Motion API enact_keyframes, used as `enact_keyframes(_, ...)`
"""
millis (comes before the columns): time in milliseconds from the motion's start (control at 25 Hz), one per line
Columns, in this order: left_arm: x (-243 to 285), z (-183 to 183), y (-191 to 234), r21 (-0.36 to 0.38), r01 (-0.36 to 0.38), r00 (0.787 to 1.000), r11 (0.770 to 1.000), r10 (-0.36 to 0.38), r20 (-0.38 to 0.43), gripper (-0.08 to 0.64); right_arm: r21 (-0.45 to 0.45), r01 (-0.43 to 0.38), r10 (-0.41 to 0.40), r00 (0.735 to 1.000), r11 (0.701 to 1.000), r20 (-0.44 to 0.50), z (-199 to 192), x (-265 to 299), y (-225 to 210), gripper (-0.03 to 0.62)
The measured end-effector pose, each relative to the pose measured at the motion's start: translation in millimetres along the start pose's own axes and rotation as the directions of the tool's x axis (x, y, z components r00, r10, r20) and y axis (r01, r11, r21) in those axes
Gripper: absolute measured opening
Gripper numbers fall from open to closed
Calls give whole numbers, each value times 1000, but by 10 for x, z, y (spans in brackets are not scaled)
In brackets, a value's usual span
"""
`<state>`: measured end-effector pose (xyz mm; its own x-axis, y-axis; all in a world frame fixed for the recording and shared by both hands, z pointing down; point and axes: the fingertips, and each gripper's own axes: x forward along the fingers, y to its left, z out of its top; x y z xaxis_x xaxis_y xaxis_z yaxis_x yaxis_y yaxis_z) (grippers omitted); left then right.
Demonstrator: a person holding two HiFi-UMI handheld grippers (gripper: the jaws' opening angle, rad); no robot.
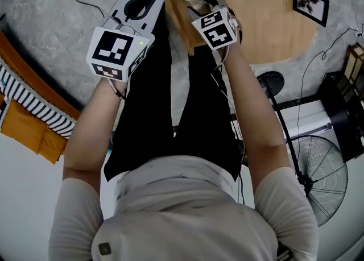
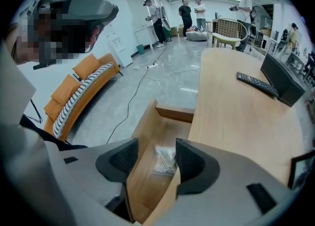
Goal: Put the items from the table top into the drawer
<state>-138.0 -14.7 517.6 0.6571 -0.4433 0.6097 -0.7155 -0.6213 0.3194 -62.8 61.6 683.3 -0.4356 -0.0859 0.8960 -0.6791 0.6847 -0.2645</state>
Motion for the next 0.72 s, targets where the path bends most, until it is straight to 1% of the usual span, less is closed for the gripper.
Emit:
enact_keyframes(80, -30, 113, -47, 8, -3, 1000, 1000, 3, 14, 9, -9, 12, -12, 1000, 1000, 16, 62, -129, -49, 253)
enact_keyframes(240, -151, 344, -162, 14, -14, 999, 1000, 14, 35, 9, 0, 29, -29, 998, 1000, 59, 206, -505, -95, 250)
enact_keyframes(360, -299, 565, -278, 19, -25, 998, 999, 24, 51, 9, -22, 46, -44, 995, 999, 86, 304, -910, -88, 237)
enact_keyframes(480, -457, 845, -426, 41, -30, 997, 999, 27, 77, 9, -48, 78, -71, 990, 996, 125, 415, -1398, -116, 222)
enact_keyframes(600, -651, 1120, -599, 55, -30, 995, 998, 25, 98, 9, -71, 119, -104, 978, 990, 181, 553, -1964, -95, 198)
enact_keyframes(720, -863, 1453, -778, 72, -33, 992, 997, 23, 127, 9, -81, 170, -143, 954, 982, 262, 746, -2560, -71, 166)
